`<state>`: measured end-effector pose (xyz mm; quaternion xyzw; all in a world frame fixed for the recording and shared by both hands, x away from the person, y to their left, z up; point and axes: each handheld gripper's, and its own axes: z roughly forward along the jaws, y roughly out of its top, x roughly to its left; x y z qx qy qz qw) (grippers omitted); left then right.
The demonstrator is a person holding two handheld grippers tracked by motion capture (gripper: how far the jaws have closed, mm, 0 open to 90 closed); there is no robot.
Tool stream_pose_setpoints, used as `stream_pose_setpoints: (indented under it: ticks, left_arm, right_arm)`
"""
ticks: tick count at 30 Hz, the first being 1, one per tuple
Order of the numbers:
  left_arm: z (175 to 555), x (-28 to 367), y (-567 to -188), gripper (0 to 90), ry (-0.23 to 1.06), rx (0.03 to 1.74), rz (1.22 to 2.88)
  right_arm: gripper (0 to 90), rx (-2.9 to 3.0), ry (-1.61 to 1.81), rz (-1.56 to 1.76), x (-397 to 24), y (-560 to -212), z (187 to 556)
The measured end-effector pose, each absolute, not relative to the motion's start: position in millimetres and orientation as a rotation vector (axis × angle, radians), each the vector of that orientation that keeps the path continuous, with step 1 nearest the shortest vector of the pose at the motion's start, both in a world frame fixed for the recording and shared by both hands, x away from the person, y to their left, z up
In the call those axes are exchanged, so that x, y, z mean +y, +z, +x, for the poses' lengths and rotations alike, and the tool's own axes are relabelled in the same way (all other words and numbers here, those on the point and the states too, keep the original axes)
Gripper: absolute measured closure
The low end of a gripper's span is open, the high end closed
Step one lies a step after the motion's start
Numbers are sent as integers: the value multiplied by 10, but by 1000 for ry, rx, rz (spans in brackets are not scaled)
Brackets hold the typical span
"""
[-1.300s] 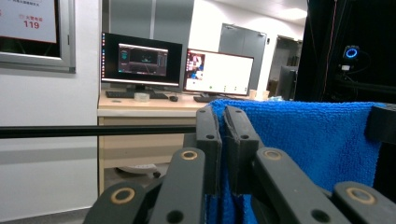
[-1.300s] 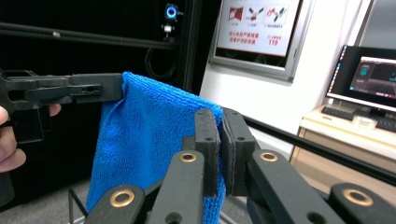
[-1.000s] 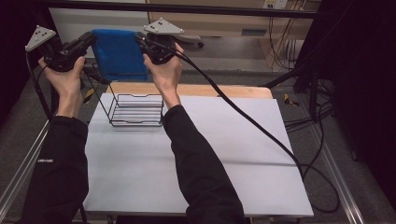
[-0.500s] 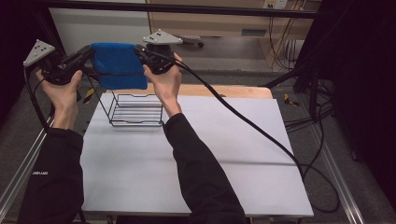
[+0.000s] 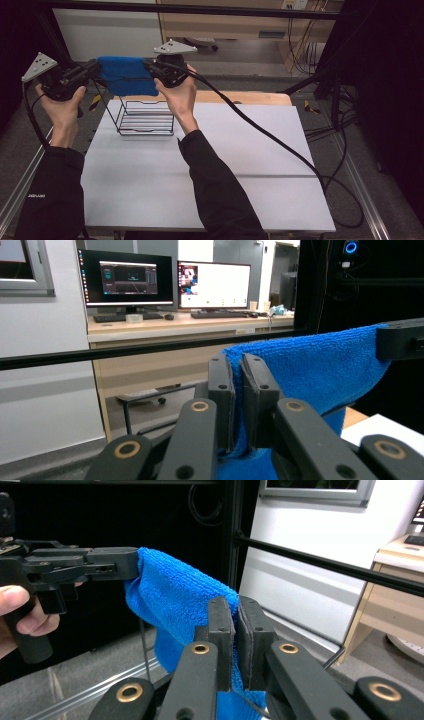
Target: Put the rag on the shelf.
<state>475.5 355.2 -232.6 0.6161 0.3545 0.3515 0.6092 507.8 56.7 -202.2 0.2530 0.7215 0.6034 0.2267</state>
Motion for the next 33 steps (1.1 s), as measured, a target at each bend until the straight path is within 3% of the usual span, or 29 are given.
stream_pose_setpoints:
  ticks: [15, 24, 28, 33]
  left_arm:
    - [4671, 3649, -2404, 803, 788, 861, 1495]
    - [4598, 3728, -2225, 690, 762, 898, 1471]
    - [4578, 3684, -2115, 694, 768, 899, 1480]
    - [4607, 3603, -2099, 764, 733, 913, 1541]
  right_arm:
    - [861, 2091, 1602, 663, 623, -2111, 4986]
    - [864, 2134, 1569, 640, 646, -2160, 4946]
    - [864, 2154, 1546, 617, 650, -2175, 4911]
    - [863, 2180, 1532, 608, 649, -2179, 4886]
